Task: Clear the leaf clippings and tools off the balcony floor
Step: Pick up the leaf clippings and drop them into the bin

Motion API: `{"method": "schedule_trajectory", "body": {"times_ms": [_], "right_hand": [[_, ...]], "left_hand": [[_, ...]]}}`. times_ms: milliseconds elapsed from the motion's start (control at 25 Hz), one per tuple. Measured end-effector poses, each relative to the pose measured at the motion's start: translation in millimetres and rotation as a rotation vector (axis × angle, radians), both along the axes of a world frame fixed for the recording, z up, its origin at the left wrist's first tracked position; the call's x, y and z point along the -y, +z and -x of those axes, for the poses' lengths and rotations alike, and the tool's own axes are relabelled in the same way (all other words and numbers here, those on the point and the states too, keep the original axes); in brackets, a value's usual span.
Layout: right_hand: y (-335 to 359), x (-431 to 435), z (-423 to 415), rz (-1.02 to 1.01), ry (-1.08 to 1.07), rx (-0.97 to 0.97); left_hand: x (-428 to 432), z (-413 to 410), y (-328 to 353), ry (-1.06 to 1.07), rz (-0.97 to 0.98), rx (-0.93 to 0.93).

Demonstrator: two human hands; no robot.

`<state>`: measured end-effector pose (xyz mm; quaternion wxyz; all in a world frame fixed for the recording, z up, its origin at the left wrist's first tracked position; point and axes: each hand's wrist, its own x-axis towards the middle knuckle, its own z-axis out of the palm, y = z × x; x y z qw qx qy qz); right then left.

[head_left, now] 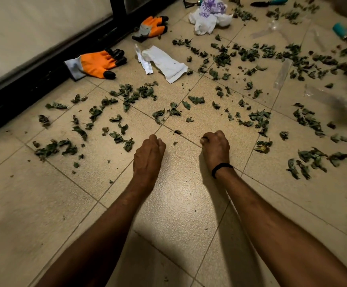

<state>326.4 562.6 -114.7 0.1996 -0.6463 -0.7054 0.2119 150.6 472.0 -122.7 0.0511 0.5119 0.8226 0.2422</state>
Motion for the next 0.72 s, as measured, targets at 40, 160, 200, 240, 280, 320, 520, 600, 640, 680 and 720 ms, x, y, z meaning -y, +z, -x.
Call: {"method": "schedule_trajectory", "body": {"times_ms": [40, 160, 200, 240, 280, 320, 520, 600, 640, 680, 720], "right_hand": [[7, 4, 2, 0.066, -0.074, -0.074], [38, 19, 12, 0.479, -0.339, -0.653], [50, 25, 18, 0.575, -0.375, -0.819], [63, 32, 24, 0.629, -0.38, -0.935], [77, 39, 33, 0.664, -0.367, -1.009], [90, 46, 43, 0.694, -0.337, -1.056], [159, 106, 144, 0.896, -0.028, -1.115], [186, 150, 204, 0.986, 0.156, -1.105], [198, 174, 232, 1.032, 0.241, -1.115], [213, 201, 262, 1.08, 0.328, -1.127], [226, 229, 289, 1.119, 0.416, -1.139]], "left_hand": [[5, 2, 4, 0.021, -0.022, 0.067], [25, 11, 32, 0.18, -0.195, 0.35], [31, 16, 45, 0.236, -0.245, 0.445], [37, 23, 58, 0.279, -0.283, 0.527], [45, 31, 74, 0.307, -0.314, 0.597], [53, 40, 90, 0.321, -0.35, 0.666], [125, 114, 185, 0.486, -0.603, 0.944], [174, 149, 227, 0.516, -0.706, 0.96], [201, 166, 245, 0.539, -0.745, 0.937], [232, 185, 262, 0.579, -0.79, 0.897], [263, 201, 277, 0.616, -0.823, 0.854]]}}
